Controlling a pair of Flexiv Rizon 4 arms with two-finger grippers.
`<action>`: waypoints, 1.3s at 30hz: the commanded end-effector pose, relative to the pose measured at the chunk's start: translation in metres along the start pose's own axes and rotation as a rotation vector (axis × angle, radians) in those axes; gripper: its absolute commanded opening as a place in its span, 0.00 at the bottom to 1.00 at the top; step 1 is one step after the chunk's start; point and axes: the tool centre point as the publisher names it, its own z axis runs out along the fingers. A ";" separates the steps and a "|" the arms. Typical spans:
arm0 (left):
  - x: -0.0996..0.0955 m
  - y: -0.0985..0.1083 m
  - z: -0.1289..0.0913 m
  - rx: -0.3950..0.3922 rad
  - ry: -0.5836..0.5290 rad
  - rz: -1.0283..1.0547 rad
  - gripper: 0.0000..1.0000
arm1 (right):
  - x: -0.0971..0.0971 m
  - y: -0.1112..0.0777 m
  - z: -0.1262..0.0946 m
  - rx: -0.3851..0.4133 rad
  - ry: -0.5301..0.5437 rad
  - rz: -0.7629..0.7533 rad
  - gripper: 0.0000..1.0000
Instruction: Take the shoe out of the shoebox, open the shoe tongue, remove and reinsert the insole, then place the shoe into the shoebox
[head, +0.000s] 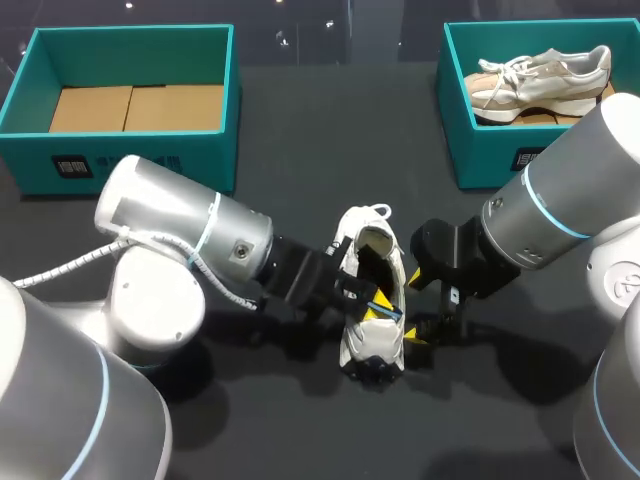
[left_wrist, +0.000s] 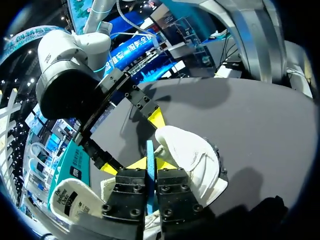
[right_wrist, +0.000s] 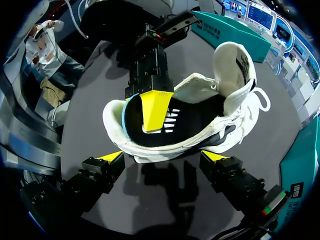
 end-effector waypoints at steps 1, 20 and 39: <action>-0.003 0.010 0.007 -0.059 0.003 0.033 0.00 | 0.001 0.000 0.001 0.001 -0.004 0.000 1.00; -0.005 0.060 0.014 -0.353 -0.070 0.147 0.00 | 0.001 0.000 0.001 0.001 -0.004 0.000 1.00; -0.015 0.028 -0.002 -0.098 -0.109 -0.001 0.26 | 0.001 0.000 0.001 0.001 -0.004 0.000 1.00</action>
